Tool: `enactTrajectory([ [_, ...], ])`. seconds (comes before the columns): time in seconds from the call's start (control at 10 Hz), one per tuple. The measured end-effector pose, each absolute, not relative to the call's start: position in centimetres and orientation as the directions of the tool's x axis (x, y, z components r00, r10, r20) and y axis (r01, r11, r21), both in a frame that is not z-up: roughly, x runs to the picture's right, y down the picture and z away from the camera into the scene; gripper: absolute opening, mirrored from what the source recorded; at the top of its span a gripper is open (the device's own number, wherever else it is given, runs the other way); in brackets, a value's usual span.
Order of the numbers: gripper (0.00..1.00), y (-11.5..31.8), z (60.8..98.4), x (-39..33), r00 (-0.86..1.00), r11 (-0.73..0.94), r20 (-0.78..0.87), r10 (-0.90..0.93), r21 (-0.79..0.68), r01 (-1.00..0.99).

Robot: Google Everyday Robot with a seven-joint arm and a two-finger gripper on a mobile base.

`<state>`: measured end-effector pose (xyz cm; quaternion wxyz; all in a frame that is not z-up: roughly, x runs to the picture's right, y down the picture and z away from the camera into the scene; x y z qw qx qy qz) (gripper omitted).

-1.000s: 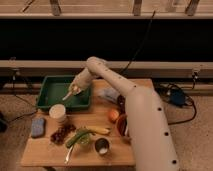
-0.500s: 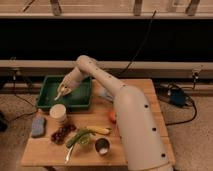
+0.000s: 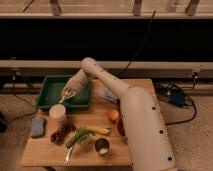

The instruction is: Wipe tray with brush

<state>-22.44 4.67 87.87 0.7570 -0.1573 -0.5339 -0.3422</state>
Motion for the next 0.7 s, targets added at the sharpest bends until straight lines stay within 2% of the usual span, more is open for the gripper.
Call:
enactTrajectory([
  [0.3, 0.00, 4.5, 88.4, -18.0, 0.270, 0.748, 0.907, -0.324, 0.070, 0.660],
  [0.7, 0.00, 0.2, 90.3, -14.7, 0.348, 0.784, 0.879, -0.324, 0.044, 0.619],
])
